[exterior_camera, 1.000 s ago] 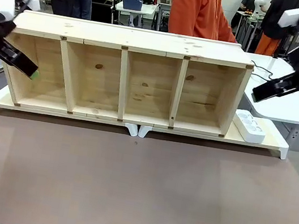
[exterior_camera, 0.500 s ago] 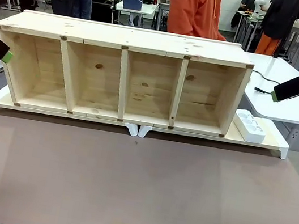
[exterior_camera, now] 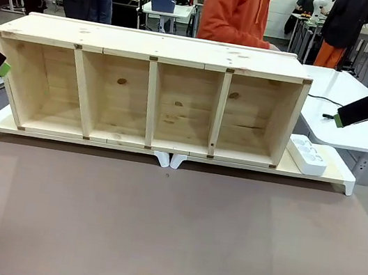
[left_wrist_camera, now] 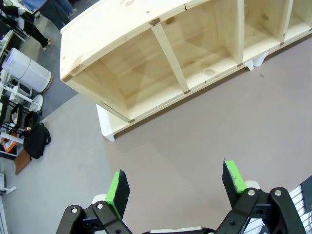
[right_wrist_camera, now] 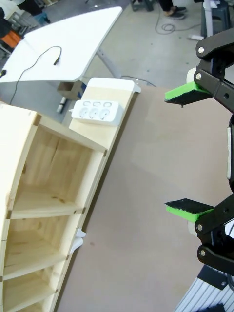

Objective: Perform cable management.
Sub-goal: When the cord part of the Power Cable appears at the lower middle area of the table and stops, grasp the cord part of the Power Cable.

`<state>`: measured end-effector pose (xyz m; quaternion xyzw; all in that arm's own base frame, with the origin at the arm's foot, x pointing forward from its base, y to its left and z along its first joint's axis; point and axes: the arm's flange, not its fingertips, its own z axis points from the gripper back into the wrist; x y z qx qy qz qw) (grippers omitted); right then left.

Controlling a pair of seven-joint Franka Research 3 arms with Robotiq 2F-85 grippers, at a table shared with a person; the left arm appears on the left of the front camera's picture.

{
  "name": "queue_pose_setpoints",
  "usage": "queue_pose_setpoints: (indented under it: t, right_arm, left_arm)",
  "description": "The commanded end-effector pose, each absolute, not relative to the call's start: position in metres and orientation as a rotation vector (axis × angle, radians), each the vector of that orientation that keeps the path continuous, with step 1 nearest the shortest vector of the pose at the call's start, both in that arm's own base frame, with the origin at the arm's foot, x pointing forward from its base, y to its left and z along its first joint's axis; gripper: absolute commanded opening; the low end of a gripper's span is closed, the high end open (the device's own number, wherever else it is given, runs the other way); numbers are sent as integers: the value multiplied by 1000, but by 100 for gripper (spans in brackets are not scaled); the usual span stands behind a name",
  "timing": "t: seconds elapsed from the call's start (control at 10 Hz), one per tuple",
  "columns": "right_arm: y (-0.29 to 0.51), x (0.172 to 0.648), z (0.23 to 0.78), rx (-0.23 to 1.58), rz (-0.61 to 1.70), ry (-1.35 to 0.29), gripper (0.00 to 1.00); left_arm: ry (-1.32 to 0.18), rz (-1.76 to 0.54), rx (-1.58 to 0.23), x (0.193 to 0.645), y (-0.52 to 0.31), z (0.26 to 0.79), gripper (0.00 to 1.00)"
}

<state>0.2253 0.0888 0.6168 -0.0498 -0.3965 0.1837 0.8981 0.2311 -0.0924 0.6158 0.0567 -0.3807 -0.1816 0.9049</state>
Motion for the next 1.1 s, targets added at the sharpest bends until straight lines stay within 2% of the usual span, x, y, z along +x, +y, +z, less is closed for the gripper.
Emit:
queue_pose_setpoints:
  t: [0.0, 1.0]
  right_arm:
    - [88, 225, 617, -104, 377, -825, 100]
    - [88, 225, 617, -104, 377, -825, 100]
  left_arm:
    - [-793, -381, 121, 234, -94, 616, 100]
    - [-793, -381, 121, 234, -94, 616, 100]
